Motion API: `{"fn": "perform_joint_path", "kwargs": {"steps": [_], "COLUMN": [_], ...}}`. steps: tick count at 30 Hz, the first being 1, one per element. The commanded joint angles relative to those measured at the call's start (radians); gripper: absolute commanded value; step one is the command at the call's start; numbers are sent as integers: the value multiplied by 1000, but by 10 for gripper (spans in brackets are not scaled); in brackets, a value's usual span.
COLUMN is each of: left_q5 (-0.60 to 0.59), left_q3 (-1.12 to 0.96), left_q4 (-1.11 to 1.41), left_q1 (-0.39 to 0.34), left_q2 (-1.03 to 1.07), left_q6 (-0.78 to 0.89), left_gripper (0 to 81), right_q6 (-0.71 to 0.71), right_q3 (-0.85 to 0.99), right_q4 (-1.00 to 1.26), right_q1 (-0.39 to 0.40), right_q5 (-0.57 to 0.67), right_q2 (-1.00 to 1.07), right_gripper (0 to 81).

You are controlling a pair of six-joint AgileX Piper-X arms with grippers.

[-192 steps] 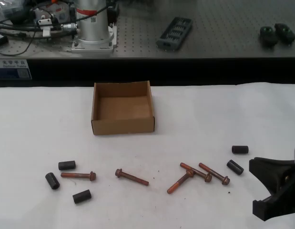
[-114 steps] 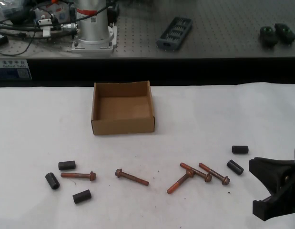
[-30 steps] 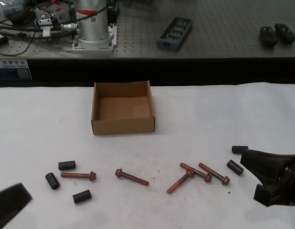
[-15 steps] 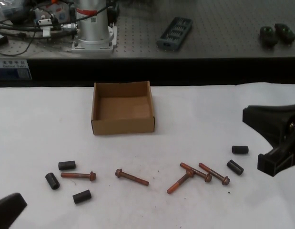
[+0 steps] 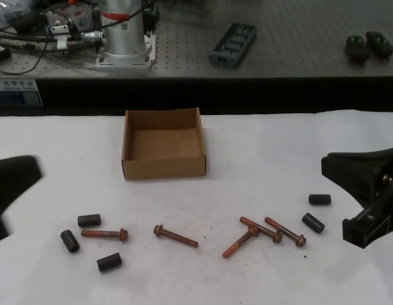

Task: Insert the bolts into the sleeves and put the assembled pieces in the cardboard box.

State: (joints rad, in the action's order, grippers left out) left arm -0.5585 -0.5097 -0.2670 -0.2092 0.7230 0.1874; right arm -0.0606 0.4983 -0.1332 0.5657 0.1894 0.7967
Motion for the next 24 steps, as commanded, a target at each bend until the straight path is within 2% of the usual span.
{"fn": "perform_joint_path", "kwargs": {"steps": [1,5,11,14,19,21,24], "left_q5": [17,86,110,121,136,162,240], "left_q3": [-49,-158,-347,-427,-526,-548,-573], "left_q4": [-24,-24,-24,-24,-24,-24,-31], "left_q1": [-55,-187,-342,-407,-467,-478,-488], "left_q2": [118,374,700,817,952,986,1029], "left_q6": [-69,-116,-142,-171,-194,-194,-211], "left_gripper": [6,6,6,6,1,48,179], "right_q6": [-8,-8,-8,-8,-8,-8,-8], "right_q3": [23,81,90,90,90,90,90], "right_q4": [1,-59,-134,-185,-243,-255,-266], "right_q1": [-8,-8,-44,-73,-118,-131,-146], "right_q5": [-45,-112,-105,-105,-105,-105,-105], "right_q2": [2,2,2,2,2,2,0], "right_gripper": [43,43,43,43,43,43,43]}}
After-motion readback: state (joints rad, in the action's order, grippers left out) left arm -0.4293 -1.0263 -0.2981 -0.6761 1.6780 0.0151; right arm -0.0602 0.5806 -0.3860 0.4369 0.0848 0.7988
